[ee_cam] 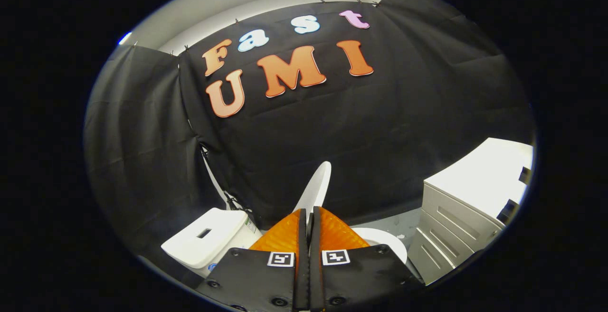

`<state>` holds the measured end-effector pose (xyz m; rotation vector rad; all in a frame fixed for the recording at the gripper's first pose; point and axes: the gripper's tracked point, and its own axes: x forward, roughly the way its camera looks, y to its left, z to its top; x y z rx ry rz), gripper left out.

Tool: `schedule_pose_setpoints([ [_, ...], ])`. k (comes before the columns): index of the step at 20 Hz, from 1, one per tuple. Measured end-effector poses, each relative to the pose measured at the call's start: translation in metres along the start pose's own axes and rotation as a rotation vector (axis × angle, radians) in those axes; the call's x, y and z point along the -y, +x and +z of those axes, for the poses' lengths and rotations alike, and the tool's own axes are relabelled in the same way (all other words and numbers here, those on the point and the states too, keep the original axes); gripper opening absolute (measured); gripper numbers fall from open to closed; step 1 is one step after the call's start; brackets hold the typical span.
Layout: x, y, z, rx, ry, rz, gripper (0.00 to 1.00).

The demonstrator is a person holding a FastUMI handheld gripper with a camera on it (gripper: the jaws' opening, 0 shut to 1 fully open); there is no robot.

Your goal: Open the toilet lid.

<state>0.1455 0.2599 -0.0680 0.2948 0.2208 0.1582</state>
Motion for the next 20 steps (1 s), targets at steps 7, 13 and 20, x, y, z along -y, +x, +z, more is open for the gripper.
schedule_pose_setpoints([
  [7,-0.053,0.007,0.016,0.013,-0.012,0.026,0.08],
  [13,-0.123,0.01,0.026,0.025,-0.019,0.113,0.08],
  [20,-0.203,0.019,0.025,0.032,-0.03,0.204,0.08],
])
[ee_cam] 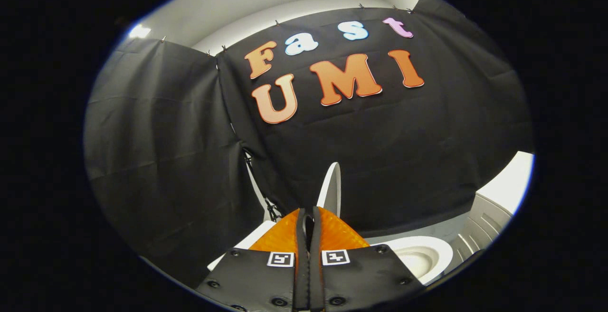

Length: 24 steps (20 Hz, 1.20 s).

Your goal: Open the toilet lid.

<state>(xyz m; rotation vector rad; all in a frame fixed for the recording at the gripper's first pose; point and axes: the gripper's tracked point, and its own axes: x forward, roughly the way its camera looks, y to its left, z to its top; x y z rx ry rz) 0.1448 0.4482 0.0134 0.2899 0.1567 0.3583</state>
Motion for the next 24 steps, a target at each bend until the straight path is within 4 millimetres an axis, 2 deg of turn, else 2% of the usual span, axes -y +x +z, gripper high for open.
schedule_pose_setpoints([
  [5,-0.052,0.014,-0.007,-0.012,-0.05,0.068,0.08],
  [15,-0.129,0.037,-0.035,-0.035,-0.102,0.141,0.08],
  [20,-0.16,0.048,-0.047,-0.049,-0.12,0.159,0.08],
  [23,-0.169,0.051,-0.053,-0.056,-0.142,0.164,0.08],
  [24,-0.168,0.052,-0.055,-0.057,-0.152,0.158,0.11],
])
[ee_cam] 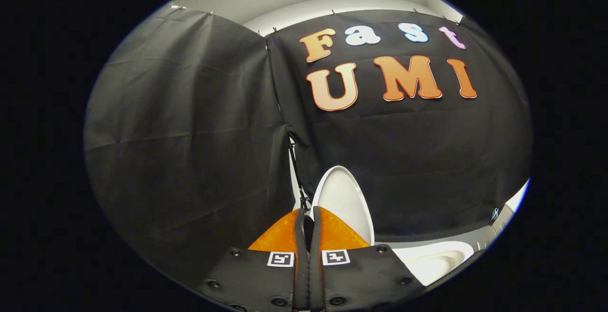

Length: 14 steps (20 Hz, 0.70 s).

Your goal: Open the toilet lid.

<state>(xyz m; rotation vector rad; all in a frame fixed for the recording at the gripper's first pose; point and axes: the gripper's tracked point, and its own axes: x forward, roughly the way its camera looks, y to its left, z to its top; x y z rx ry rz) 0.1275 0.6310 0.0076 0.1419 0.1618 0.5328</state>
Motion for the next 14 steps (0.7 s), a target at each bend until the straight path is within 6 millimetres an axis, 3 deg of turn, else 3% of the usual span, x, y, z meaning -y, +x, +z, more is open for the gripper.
schedule_pose_setpoints([
  [5,0.001,-0.004,0.007,0.032,-0.034,-0.041,0.24],
  [9,0.0,-0.014,-0.004,-0.011,0.028,0.006,0.35],
  [13,0.009,-0.03,0.016,0.026,0.027,0.03,0.7],
  [14,0.011,-0.034,0.023,0.041,0.018,0.034,0.74],
])
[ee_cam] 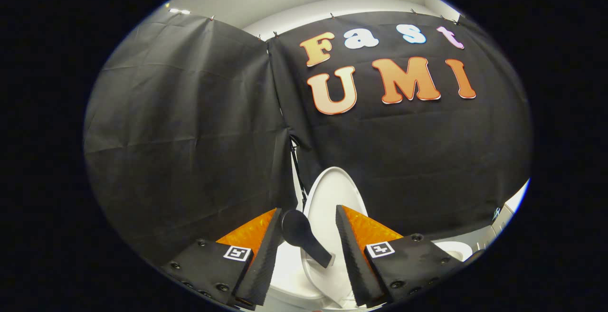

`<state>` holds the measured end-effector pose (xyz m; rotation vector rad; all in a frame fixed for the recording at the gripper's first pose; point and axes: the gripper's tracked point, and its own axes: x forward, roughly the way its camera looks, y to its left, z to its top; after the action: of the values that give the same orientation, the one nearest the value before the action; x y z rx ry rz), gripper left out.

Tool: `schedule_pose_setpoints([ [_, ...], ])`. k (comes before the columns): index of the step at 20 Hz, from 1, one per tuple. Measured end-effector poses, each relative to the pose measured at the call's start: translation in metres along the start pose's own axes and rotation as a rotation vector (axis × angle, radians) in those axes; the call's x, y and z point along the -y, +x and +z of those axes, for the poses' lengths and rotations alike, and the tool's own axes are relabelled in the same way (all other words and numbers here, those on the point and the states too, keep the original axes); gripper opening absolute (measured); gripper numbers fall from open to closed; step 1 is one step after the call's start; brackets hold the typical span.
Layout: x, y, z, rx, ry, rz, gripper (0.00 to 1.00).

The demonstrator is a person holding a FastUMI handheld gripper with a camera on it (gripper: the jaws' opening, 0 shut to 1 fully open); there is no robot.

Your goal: Open the toilet lid.

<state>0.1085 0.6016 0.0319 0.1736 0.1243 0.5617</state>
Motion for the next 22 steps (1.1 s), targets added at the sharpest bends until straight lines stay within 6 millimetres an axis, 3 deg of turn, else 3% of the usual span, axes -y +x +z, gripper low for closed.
schedule_pose_setpoints([
  [5,0.03,-0.021,0.041,0.064,-0.025,-0.005,0.82],
  [11,0.121,-0.048,0.085,0.115,-0.023,-0.109,0.85],
  [17,0.22,-0.093,0.102,0.111,-0.008,-0.211,0.84],
  [22,0.287,-0.142,0.099,0.083,-0.074,-0.271,0.81],
])
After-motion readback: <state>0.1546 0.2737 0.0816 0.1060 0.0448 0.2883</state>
